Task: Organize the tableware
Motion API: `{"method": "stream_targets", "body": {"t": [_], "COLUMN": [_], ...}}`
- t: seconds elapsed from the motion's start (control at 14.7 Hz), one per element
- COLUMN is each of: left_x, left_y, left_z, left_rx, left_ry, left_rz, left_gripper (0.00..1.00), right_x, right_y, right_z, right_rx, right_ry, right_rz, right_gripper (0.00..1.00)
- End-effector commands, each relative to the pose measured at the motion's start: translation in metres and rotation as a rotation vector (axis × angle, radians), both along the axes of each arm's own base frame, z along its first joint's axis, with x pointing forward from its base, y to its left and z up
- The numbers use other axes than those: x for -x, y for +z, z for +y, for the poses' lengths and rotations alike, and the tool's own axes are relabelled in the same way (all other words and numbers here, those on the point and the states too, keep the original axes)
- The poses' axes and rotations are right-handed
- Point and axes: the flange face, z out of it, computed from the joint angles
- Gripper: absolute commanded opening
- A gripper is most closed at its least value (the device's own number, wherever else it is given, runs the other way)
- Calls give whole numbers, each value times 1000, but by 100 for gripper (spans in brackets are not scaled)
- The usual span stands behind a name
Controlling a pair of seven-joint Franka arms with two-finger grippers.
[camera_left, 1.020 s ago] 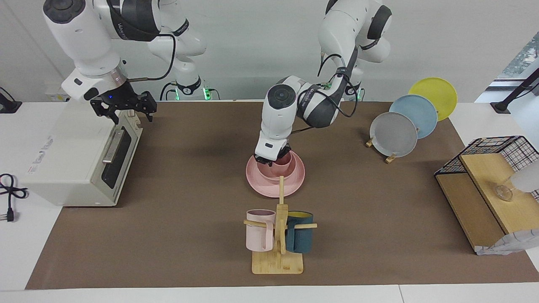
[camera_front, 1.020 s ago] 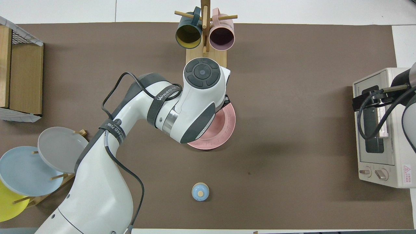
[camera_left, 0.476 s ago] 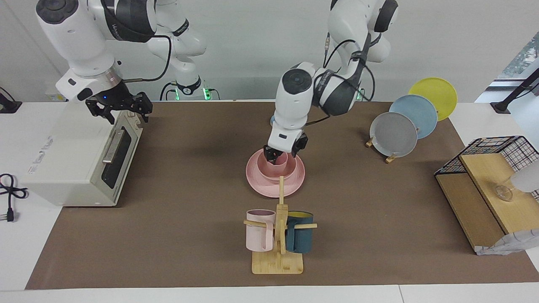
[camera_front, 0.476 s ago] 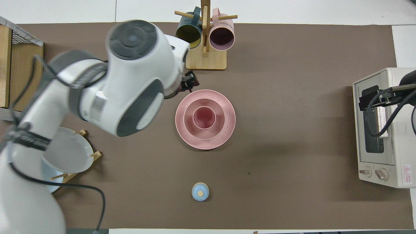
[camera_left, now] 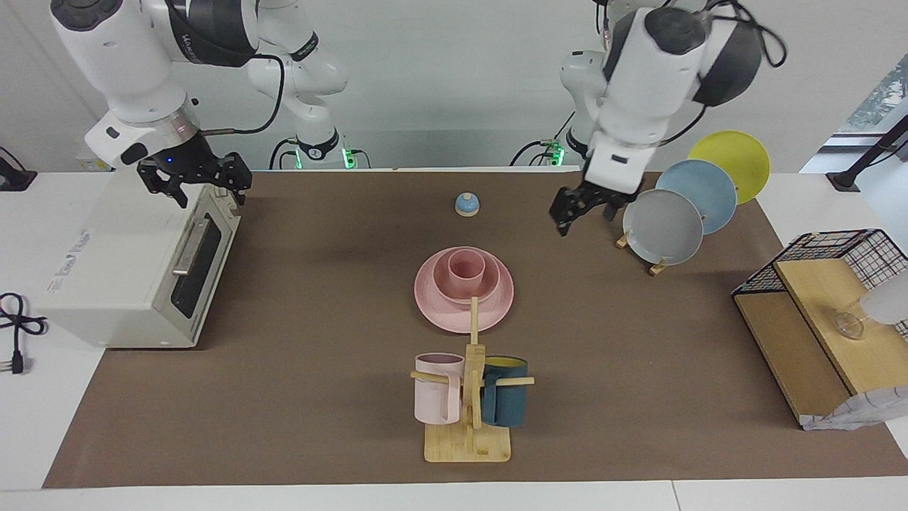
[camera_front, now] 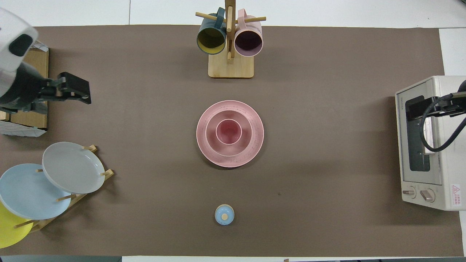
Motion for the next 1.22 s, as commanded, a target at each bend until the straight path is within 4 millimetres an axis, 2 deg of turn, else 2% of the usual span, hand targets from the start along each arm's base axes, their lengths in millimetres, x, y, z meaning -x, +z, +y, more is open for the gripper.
{"method": "stream_targets", "body": {"t": [0.0, 0.14, 0.2, 0.41, 0.54, 0.75, 1.02, 1.16], "left_x": [21, 33, 32, 30, 30, 29, 34, 30], "left_y": [-32, -54, -56, -42, -28, -1, 2, -4], "left_z": [20, 21, 21, 23, 36, 35, 32, 34], "left_rx": [-8, -7, -5, -13, -13, -18, -17, -13], "left_ry": [-59, -58, -60, -58, -37, -41, -106, -101], "left_rz": [20, -16, -36, -15, 37, 111, 87, 64], "left_gripper": [100, 100, 100, 100, 100, 100, 100, 100], "right_x": [-3, -2, -2, -1, 1, 0, -1, 0], "right_y": [6, 6, 6, 5, 4, 4, 4, 4], "right_z": [-4, -9, -10, -17, -26, -24, -15, -13], "right_rx": [-20, -16, -16, -19, -23, -19, -25, -14], "right_ry": [-2, -10, -13, -30, -50, -62, -56, -48], "right_rz": [-18, -9, -9, -2, 1, -3, -2, 3], "right_gripper": [100, 100, 100, 100, 100, 100, 100, 100]}}
